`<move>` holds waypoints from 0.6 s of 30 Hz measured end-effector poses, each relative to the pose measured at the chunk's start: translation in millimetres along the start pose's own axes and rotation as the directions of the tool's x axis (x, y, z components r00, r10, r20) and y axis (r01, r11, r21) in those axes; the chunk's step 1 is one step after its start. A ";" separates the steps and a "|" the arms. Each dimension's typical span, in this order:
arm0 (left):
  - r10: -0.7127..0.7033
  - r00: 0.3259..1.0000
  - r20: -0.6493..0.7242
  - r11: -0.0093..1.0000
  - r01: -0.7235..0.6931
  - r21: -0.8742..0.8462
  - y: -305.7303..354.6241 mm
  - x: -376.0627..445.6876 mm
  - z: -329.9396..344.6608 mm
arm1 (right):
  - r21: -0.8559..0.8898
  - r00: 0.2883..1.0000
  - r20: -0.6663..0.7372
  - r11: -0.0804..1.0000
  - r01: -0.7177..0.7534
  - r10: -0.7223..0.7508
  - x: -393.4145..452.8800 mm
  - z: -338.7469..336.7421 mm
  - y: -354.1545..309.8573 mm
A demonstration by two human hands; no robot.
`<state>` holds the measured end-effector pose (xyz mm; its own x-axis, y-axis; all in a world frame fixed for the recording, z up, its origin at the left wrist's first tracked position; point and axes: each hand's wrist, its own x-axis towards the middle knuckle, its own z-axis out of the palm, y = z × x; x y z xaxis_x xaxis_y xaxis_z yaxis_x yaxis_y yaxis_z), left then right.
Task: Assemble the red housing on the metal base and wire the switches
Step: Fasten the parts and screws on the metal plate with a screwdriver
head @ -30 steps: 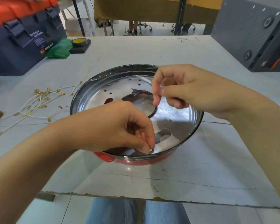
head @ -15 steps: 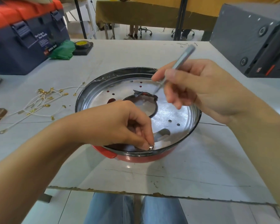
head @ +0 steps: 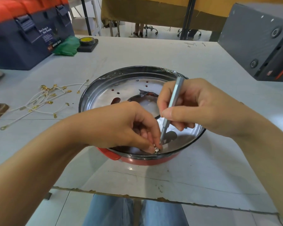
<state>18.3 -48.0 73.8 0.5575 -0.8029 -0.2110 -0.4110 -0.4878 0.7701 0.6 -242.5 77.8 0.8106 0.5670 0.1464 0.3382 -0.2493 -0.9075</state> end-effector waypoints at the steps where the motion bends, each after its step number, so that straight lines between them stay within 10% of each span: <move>1: 0.000 1.000 -0.005 1.000 0.000 0.007 0.0 0.4 0.2 | -0.007 1.000 0.016 1.000 0.000 0.000 0.0 0.3 -0.1; 18: 0.026 0.999 -0.032 1.000 -0.026 0.008 1.2 0.1 1.5 | -0.054 0.990 0.134 0.998 -0.022 0.030 -0.6 3.0 -6.2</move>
<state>16.8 -49.1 73.8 0.5691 -0.8042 -0.1716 -0.4310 -0.4695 0.7706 -3.4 -238.9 82.2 0.7487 0.6597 0.0652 0.3454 -0.3043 -0.8877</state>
